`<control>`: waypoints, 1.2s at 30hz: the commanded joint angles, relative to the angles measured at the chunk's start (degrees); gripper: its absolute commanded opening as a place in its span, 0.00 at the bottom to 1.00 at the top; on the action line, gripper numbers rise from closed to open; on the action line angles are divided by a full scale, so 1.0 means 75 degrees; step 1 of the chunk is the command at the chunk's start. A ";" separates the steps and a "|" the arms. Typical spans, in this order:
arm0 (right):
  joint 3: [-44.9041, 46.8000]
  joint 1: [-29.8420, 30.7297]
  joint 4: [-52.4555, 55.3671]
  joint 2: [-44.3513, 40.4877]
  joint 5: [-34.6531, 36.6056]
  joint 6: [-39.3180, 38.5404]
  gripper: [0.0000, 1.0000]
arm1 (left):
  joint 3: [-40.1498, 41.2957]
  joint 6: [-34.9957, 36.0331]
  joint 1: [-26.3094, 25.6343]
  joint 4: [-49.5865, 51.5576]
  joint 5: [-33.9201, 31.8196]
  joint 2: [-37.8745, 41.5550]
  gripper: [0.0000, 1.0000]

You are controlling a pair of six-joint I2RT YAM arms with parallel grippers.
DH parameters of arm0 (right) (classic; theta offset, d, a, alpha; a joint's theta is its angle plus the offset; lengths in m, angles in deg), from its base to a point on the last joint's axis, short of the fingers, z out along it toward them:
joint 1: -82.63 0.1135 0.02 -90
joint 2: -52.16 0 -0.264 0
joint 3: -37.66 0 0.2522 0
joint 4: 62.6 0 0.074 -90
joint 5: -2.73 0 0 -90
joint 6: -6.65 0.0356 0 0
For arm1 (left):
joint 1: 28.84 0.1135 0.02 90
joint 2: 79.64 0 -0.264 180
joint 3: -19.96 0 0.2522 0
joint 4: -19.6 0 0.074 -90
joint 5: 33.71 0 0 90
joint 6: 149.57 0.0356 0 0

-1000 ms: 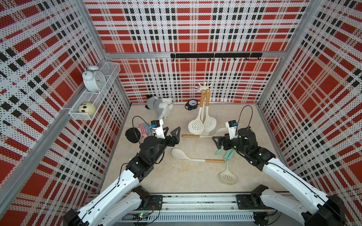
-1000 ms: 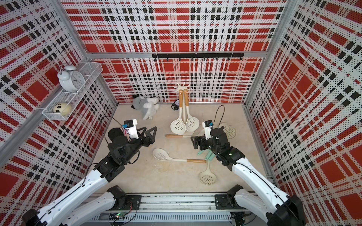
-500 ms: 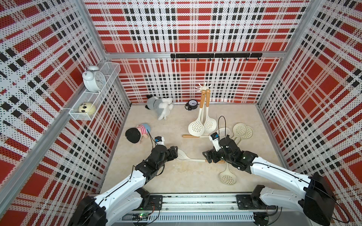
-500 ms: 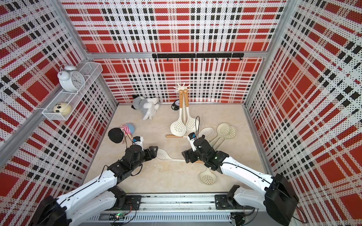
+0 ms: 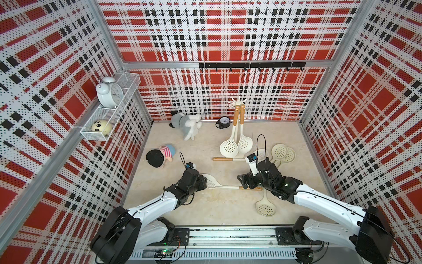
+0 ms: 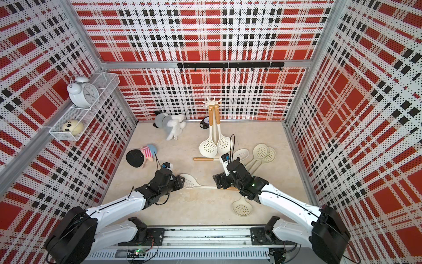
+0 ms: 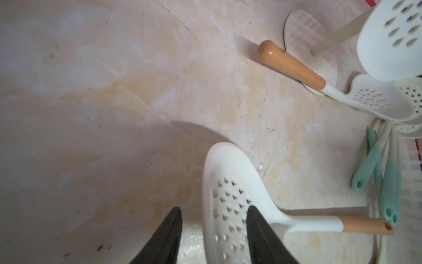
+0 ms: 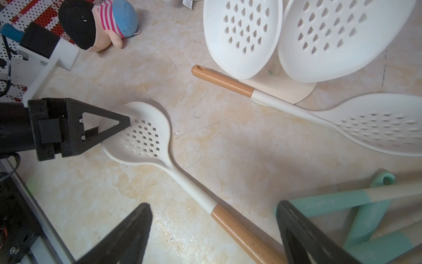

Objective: Hang the skimmer on the kitchen utensil rack
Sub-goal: Pick up the skimmer from the center of the board.

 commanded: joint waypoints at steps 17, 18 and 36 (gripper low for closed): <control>0.0783 0.0025 -0.1419 -0.1786 0.0729 0.1714 1.00 | 0.0149 -0.0322 0.0492 0.0584 -0.0763 0.4548 0.00; 0.0941 0.0025 -0.1745 -0.2018 0.0579 0.2011 1.00 | 0.0110 -0.0362 0.0527 0.0536 -0.0760 0.4839 0.00; 0.2526 0.0002 -0.8575 -0.1851 -0.0016 0.3745 1.00 | 0.0470 -0.2287 -0.0623 -0.1460 -0.1928 0.5868 0.00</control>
